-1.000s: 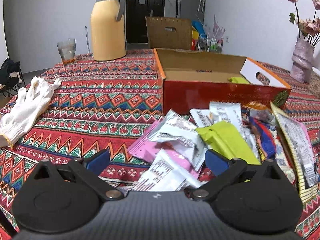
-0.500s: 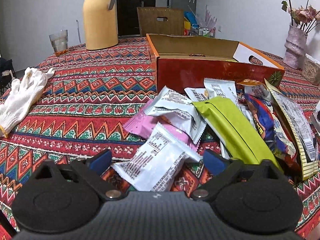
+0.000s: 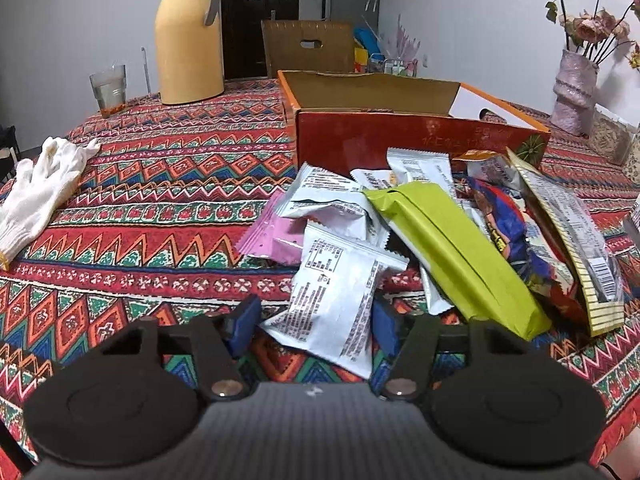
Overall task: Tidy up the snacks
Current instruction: 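Carry both white wrappers into the orange box and release them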
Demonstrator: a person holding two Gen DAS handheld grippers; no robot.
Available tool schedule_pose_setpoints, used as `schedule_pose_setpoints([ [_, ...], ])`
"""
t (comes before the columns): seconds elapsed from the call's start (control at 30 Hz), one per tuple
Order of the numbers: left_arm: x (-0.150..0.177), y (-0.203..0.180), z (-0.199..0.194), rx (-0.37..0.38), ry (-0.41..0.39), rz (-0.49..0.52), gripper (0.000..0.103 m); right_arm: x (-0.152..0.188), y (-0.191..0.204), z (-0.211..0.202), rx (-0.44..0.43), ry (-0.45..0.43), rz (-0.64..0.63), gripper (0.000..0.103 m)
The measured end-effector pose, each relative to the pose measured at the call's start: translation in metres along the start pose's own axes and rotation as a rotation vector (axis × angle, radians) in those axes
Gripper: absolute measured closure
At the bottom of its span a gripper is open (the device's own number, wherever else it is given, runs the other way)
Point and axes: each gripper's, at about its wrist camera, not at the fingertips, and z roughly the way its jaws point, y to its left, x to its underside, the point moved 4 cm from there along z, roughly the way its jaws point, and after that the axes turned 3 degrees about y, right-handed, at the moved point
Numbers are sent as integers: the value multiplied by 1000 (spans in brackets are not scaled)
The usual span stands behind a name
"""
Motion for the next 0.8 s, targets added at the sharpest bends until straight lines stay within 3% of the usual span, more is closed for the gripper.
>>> schedule_pose_setpoints([
  [0.43,-3,1,-30,-16,-75,-12,49,1,10,-19,-23,-26,-17,87],
  [0.8,-41,-10,-52,-32,-182,-14,49,-19,27,-9,-50,-60,-68,87],
])
